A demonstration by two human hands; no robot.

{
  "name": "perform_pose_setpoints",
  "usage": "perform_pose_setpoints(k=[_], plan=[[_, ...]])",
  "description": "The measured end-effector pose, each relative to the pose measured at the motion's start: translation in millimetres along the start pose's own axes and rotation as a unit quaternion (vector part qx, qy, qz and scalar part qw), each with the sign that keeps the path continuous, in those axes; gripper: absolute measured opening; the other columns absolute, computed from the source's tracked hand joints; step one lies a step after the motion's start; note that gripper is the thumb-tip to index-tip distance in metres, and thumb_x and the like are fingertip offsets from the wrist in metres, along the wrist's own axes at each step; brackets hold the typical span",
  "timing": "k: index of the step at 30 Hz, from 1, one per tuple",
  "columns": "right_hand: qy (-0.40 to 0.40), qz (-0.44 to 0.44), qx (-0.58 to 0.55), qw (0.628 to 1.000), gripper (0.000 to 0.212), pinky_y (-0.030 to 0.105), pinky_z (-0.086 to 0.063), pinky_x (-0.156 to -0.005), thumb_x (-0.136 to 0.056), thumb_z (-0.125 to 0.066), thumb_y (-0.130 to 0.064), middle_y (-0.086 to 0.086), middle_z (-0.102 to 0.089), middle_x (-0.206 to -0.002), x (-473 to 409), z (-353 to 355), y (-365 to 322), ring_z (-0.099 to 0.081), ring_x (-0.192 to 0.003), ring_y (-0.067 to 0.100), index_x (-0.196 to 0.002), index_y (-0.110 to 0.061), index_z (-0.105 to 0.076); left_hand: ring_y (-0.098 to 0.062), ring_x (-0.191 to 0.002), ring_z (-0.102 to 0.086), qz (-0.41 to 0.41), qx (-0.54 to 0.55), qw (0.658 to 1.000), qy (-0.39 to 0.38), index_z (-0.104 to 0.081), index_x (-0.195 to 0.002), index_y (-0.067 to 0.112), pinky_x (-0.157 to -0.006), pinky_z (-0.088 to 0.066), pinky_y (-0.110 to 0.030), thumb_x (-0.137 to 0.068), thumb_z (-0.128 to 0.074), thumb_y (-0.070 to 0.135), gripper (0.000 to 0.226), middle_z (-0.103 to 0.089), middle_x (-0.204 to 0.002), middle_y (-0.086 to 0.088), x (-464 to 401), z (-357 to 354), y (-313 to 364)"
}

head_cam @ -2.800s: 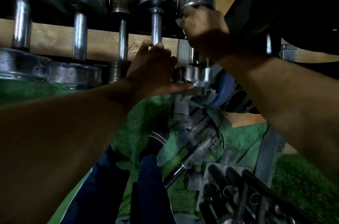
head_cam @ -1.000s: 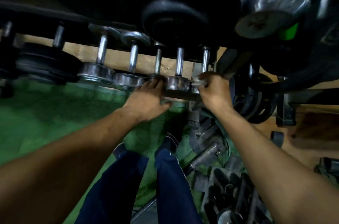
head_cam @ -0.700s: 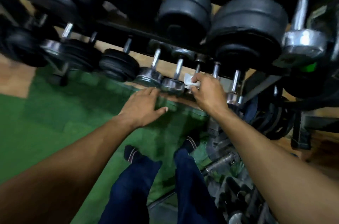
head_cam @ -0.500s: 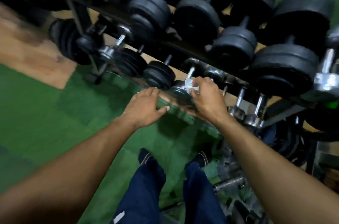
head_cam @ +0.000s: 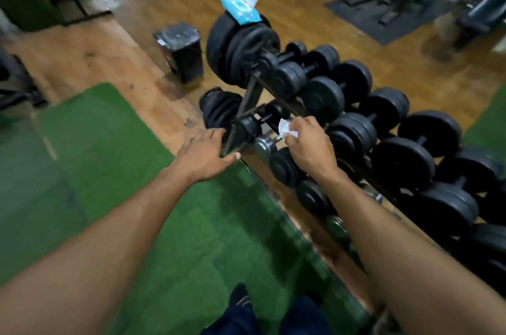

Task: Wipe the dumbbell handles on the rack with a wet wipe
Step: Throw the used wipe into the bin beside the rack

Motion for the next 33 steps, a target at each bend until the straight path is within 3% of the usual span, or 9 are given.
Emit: perform_pose_setpoints(k=[13, 21, 25, 33], plan=[[-0.037, 0.131, 0.013, 0.991, 0.027, 0.044, -0.050, -0.083, -0.095, -0.049, -0.035, 0.002, -0.054, -0.116, -161, -42, -127, -0.057, -0.101, 0.025, -0.116, -0.021, -0.059, -0.031, -0.146, -0.038, 0.093, 0.002, 0.995, 0.042, -0.031, -0.158, 0.016, -0.119, -0.030, -0.051, -0.097, -0.046, 0.069, 0.083, -0.036, -0.163, -0.009, -70, 102, -140], [-0.060, 0.192, 0.011, 0.980, 0.022, 0.039, -0.048, -0.076, -0.095, -0.051, -0.035, 0.003, -0.055, -0.111, -295, -73, -207, -0.058, -0.094, 0.026, -0.108, -0.020, -0.059, -0.032, -0.148, -0.037, 0.148, 0.020, 0.988, 0.043, -0.023, -0.161, 0.016, -0.120, -0.028, -0.052, -0.098, -0.047, 0.068, 0.085, -0.032, -0.165, -0.011, -142, 154, -208], [-0.064, 0.210, 0.002, 0.976, 0.021, 0.036, -0.043, -0.071, -0.095, -0.051, -0.035, 0.003, -0.056, -0.110, -350, -90, -257, -0.058, -0.093, 0.025, -0.105, -0.019, -0.060, -0.032, -0.149, -0.034, 0.164, 0.021, 0.984, 0.066, -0.023, -0.161, 0.016, -0.121, -0.025, -0.055, -0.098, -0.044, 0.070, 0.085, -0.030, -0.166, -0.012, -166, 182, -248], [-0.078, 0.230, -0.007, 0.970, 0.021, 0.041, -0.048, -0.071, -0.095, -0.051, -0.029, 0.005, -0.058, -0.108, -451, -138, -364, -0.057, -0.091, 0.028, -0.100, -0.012, -0.061, -0.031, -0.149, -0.034, 0.184, 0.026, 0.979, 0.088, -0.025, -0.160, 0.015, -0.119, -0.029, -0.053, -0.098, -0.044, 0.070, 0.085, -0.030, -0.166, -0.011, -231, 239, -363]])
Point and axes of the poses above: each hand's wrist, its own x-axis away from the middle knuckle, its own z-axis out of the back of the hand, y = z × x, the point moved 4 cm from there along -x, towards the middle knuckle
